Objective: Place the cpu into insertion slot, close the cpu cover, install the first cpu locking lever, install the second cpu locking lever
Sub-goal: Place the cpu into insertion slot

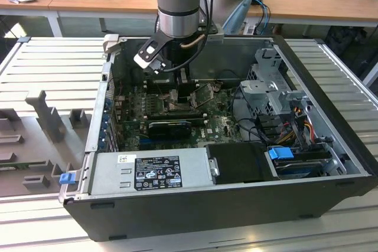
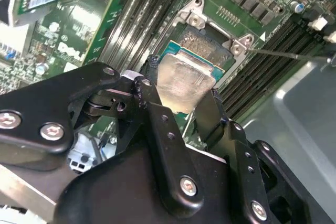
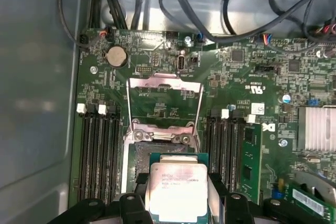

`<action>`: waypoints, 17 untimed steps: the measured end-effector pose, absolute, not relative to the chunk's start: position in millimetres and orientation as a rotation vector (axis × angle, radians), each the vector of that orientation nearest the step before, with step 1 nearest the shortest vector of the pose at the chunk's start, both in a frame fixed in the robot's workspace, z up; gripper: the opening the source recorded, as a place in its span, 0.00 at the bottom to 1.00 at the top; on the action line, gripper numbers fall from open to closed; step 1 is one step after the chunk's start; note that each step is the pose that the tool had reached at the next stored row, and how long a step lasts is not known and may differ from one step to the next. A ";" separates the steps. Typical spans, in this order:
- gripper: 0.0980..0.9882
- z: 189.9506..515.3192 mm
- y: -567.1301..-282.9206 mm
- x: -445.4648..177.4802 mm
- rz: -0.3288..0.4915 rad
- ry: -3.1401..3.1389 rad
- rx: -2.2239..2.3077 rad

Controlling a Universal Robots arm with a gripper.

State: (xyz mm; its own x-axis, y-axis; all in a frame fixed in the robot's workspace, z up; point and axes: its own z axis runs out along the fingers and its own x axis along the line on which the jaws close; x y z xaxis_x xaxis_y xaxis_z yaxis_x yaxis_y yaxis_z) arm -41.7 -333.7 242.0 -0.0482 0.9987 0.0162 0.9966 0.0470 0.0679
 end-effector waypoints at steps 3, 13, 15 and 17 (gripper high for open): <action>0.48 236.1 -332.2 -43.7 0.093 2.247 2.143; 0.48 227.6 -326.8 -43.9 0.093 2.212 2.177; 0.48 225.8 -325.6 -43.9 0.093 2.212 2.178; 0.48 223.6 -324.5 -43.9 0.093 2.212 2.178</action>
State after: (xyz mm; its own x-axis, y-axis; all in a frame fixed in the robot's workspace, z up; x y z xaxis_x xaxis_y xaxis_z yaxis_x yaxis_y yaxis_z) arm -43.9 -324.5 223.6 -0.0164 0.9997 0.0162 0.9976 0.0153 0.0678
